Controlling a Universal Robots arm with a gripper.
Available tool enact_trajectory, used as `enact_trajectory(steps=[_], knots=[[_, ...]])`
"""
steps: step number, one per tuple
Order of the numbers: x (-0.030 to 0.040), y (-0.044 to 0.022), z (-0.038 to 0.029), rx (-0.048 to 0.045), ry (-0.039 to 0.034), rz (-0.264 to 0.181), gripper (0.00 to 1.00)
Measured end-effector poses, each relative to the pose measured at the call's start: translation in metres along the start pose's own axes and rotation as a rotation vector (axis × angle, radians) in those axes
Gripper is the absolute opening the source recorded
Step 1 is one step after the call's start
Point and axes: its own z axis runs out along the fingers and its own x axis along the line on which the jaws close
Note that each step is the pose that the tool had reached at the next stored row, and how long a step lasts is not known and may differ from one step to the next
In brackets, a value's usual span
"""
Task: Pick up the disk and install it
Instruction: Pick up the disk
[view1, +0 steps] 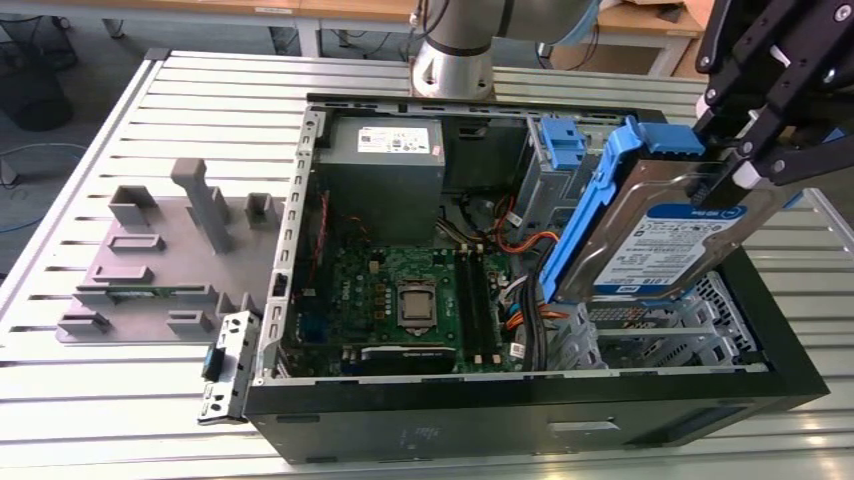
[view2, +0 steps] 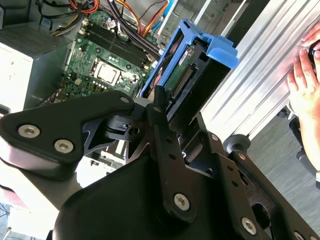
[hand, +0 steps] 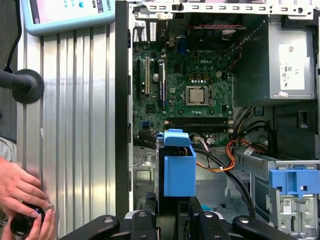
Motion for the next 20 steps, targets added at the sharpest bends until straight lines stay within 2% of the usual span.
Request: enact_trajectory(steps=[7,20], knots=[[0.0004,-0.0020,-0.0001,-0.0001,0.0001,0.000,0.35],[0.0028,-0.0252,-0.0008,-0.0005,0.0001,0.000,0.35]])
